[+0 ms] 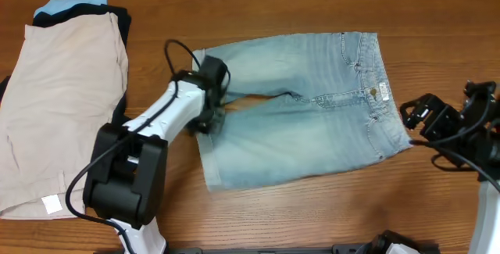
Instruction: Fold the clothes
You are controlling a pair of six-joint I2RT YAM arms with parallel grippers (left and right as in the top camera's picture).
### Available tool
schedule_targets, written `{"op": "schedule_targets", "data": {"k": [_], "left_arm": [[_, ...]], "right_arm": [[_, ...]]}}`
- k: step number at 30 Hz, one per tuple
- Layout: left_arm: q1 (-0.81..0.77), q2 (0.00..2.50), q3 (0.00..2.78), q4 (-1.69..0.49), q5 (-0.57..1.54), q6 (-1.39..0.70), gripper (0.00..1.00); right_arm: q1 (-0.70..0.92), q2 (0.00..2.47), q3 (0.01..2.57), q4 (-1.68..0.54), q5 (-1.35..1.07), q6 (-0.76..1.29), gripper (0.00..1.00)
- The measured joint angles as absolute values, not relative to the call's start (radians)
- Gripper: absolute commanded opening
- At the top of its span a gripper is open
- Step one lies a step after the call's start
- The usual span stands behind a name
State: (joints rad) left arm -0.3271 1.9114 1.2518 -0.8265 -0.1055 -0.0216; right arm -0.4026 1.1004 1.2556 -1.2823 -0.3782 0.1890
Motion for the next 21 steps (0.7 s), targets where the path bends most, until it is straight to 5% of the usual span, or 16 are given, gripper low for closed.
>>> {"op": "schedule_targets", "data": {"k": [5,6,8,10,21], "left_arm": [[-0.29,1.911,1.26,-0.646,-0.185,0.059,0.05],[-0.284,1.911,1.262,-0.622,-0.203,0.067,0.14],[-0.27,1.911,1.266,-0.589,-0.239,0.091,0.75],[-0.242,1.911,1.282,-0.585,-0.274,0.098,1.0],[-0.203,1.912,1.563,-0.984,-0.188,0.107,1.0]], "right_arm": [[-0.353,1.197,1.256,-1.244,-0.379,0.187,1.0],[-0.349,1.219,1.256,-1.238,-0.379,0.186,1.0],[-0.345,1.271,1.256,-1.226,-0.378,0.186,1.0],[-0.345,1.33,1.256,-1.213,-0.378,0.186,1.0],[-0.345,1.42,1.256,-1.196,-0.327,0.2,1.0]]}}
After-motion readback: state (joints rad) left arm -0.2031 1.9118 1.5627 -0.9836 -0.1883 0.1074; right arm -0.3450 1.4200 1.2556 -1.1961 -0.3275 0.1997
